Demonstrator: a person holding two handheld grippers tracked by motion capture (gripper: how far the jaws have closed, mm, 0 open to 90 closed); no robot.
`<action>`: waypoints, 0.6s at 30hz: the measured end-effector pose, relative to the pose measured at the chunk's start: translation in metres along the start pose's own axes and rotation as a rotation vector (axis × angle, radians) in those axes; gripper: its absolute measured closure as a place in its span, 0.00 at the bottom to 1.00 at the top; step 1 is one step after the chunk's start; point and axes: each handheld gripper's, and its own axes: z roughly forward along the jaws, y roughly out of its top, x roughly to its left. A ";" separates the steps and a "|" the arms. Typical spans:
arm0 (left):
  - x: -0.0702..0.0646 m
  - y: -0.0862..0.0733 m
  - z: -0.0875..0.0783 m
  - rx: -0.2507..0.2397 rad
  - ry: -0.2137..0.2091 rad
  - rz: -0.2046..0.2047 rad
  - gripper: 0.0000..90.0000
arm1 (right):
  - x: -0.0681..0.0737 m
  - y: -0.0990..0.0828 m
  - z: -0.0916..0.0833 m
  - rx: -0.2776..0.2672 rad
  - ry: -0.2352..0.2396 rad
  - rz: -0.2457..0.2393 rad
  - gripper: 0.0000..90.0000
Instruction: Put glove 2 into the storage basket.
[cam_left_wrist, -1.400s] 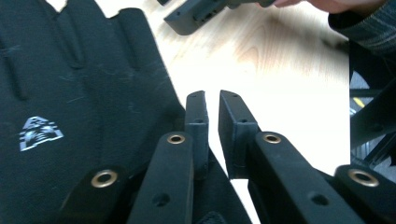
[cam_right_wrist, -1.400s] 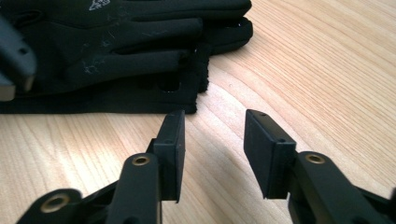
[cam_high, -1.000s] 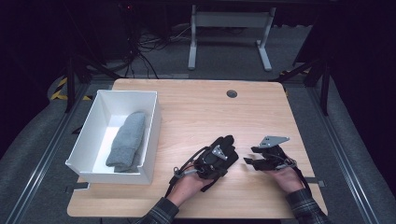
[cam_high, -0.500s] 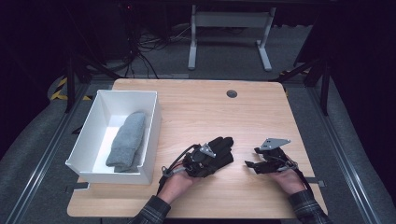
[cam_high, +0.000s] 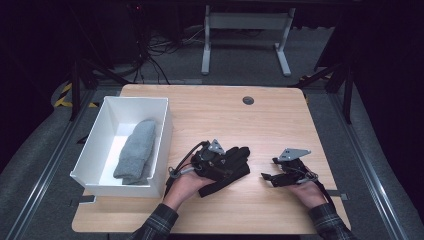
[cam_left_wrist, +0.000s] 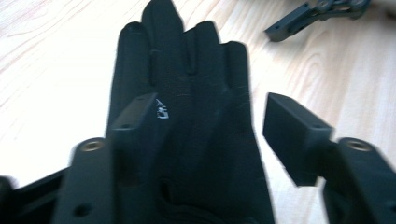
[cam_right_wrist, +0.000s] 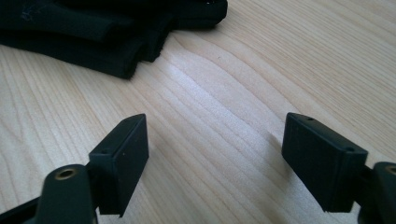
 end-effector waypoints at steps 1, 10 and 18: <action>0.002 0.000 0.002 0.014 0.013 0.008 0.35 | 0.000 0.000 0.000 -0.003 -0.001 -0.001 0.25; 0.013 -0.004 0.019 0.092 0.066 0.023 0.20 | -0.001 -0.003 0.001 -0.029 0.000 -0.003 0.23; 0.016 -0.010 0.026 0.126 0.040 0.015 0.25 | -0.001 -0.004 0.001 -0.036 -0.001 -0.004 0.23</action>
